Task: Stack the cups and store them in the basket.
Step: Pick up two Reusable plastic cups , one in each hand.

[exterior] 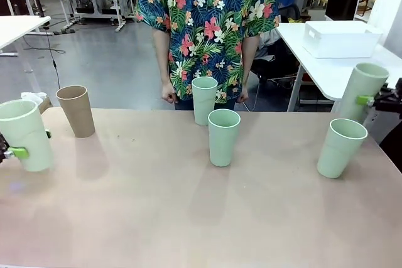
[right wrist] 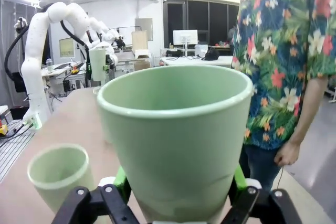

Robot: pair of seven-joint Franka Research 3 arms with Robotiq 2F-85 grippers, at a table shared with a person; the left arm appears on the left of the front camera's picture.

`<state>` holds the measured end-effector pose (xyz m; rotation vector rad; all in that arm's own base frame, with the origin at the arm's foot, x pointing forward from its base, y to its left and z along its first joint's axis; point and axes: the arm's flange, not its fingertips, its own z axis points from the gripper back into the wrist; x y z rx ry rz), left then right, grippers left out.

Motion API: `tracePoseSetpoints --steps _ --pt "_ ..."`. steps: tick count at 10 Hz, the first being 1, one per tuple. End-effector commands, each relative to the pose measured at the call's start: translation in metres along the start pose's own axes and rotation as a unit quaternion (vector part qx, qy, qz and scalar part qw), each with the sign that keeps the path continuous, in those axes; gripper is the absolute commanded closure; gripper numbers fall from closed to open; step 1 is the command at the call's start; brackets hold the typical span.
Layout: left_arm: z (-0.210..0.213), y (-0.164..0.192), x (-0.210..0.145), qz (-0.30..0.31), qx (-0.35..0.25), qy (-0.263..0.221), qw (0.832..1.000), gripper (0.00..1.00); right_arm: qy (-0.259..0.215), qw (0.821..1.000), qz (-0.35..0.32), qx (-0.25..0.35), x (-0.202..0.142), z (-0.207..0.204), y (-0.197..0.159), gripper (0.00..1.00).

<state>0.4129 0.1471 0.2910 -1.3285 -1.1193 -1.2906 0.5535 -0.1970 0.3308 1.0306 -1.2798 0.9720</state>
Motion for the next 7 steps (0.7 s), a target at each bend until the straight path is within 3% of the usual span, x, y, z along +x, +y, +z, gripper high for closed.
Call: tracePoseSetpoints --steps 1,4,7 --pt "-0.02 -0.018 0.039 -0.009 0.021 0.001 1.0 0.16 -0.002 0.999 -0.009 -0.041 0.034 -0.024 0.03 0.13" --pt "-0.048 -0.056 0.115 -0.025 0.024 -0.012 0.999 0.16 0.012 0.999 0.011 -0.042 0.093 -0.044 0.075 0.13" --pt "-0.074 -0.064 0.164 -0.014 0.034 -0.014 0.999 0.16 0.014 0.998 -0.018 -0.057 0.109 -0.077 0.127 0.13"
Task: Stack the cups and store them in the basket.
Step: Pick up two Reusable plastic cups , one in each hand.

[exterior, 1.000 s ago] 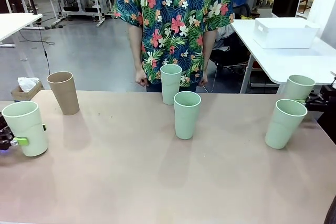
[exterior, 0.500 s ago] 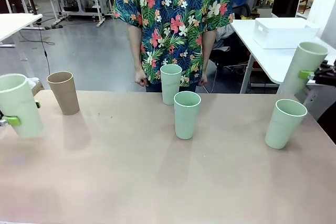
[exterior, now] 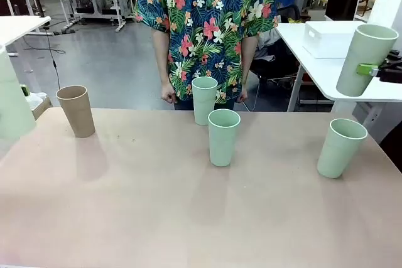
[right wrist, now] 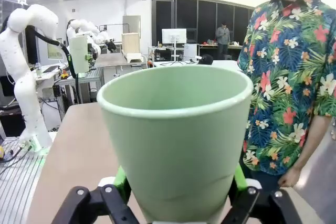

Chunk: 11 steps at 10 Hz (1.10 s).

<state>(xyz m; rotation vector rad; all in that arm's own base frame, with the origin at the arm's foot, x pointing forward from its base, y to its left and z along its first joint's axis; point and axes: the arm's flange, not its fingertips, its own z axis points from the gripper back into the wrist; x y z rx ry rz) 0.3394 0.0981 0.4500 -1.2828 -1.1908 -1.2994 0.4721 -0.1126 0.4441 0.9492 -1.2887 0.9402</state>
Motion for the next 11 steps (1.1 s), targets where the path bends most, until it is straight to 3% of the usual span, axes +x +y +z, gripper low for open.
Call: tracePoseSetpoints --steps 1,4,11 --pt "-0.026 0.014 0.01 0.026 0.011 -0.013 1.0 0.16 0.008 0.999 -0.033 -0.014 0.0 -0.029 0.039 0.13" --pt "-0.064 0.04 0.006 0.051 -0.001 0.0 0.999 0.16 0.016 0.999 -0.038 -0.001 -0.013 -0.059 0.082 0.13" --pt "-0.095 0.074 -0.02 0.067 -0.018 0.004 0.998 0.16 0.015 0.998 -0.064 0.018 -0.023 -0.067 0.106 0.13"
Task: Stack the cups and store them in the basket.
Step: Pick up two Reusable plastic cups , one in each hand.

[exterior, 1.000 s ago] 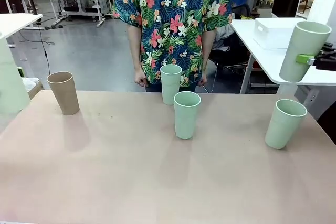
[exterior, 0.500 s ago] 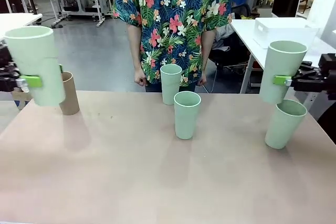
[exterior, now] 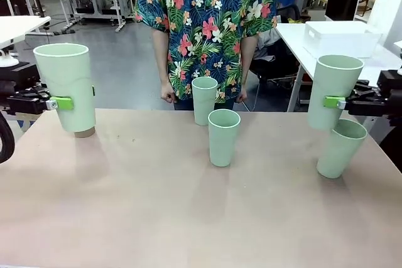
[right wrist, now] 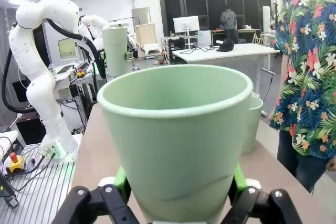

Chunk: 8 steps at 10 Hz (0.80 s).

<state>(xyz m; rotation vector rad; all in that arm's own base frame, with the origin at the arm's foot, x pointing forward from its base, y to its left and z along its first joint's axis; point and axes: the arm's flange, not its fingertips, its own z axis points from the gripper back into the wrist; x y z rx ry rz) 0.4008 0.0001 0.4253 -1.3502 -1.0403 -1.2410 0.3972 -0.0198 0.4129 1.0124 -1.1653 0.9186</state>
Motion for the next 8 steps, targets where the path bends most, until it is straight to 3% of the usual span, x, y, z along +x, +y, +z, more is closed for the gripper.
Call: tracePoseSetpoints --steps 1,5,8 --pt "-0.007 0.005 0.008 -0.002 0.004 -0.007 1.0 0.16 -0.016 1.0 -0.017 -0.008 0.011 -0.005 0.006 0.13" --pt "-0.012 0.011 0.003 -0.006 0.008 -0.008 1.0 0.16 -0.027 0.999 -0.027 -0.018 0.013 -0.009 0.017 0.13" --pt "-0.008 0.005 0.0 -0.001 -0.002 0.004 1.0 0.16 -0.007 1.0 -0.006 -0.004 0.007 0.0 0.003 0.13"
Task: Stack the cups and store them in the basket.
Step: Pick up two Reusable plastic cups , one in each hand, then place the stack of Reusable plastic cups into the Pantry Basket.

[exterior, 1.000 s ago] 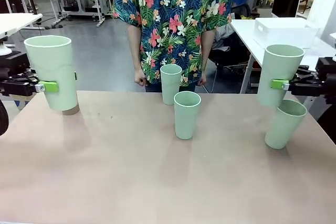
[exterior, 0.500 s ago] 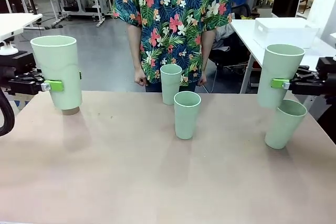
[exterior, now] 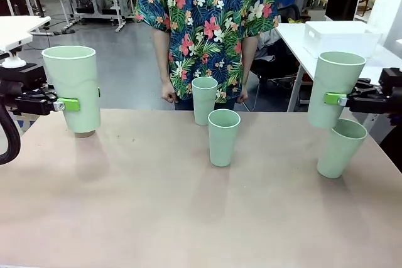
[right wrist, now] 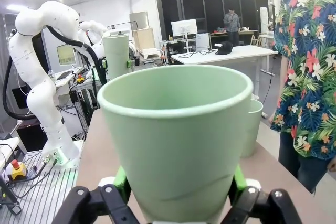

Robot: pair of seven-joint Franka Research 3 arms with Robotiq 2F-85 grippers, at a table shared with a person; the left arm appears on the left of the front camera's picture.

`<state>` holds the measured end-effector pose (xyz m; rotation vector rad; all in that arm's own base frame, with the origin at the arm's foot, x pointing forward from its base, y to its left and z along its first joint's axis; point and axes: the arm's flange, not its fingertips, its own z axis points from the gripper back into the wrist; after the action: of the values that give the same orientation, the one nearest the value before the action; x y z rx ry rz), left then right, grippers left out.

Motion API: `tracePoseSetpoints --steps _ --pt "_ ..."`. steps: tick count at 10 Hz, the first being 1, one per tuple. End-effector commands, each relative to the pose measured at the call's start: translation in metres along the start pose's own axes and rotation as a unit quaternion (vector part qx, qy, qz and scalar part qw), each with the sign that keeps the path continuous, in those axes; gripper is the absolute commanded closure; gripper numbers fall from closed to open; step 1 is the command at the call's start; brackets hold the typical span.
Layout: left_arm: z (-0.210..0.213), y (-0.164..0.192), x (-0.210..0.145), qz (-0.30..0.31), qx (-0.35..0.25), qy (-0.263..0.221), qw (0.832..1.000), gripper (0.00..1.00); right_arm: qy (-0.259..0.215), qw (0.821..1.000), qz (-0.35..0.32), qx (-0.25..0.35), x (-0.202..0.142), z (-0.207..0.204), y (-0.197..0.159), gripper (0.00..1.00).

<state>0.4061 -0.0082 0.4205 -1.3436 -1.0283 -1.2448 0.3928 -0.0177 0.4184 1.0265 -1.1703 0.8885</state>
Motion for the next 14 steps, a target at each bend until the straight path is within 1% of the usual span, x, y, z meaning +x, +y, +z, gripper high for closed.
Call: tracePoseSetpoints --steps 1,14 --pt "-0.0003 -0.0015 0.0036 -0.003 -0.002 -0.002 1.0 0.16 0.002 1.0 0.004 0.001 0.0025 0.0002 -0.0026 0.13" --pt "-0.0003 -0.0015 0.0036 -0.003 -0.002 -0.002 1.0 0.16 0.002 1.0 0.004 0.001 0.0025 0.0002 -0.0026 0.13"
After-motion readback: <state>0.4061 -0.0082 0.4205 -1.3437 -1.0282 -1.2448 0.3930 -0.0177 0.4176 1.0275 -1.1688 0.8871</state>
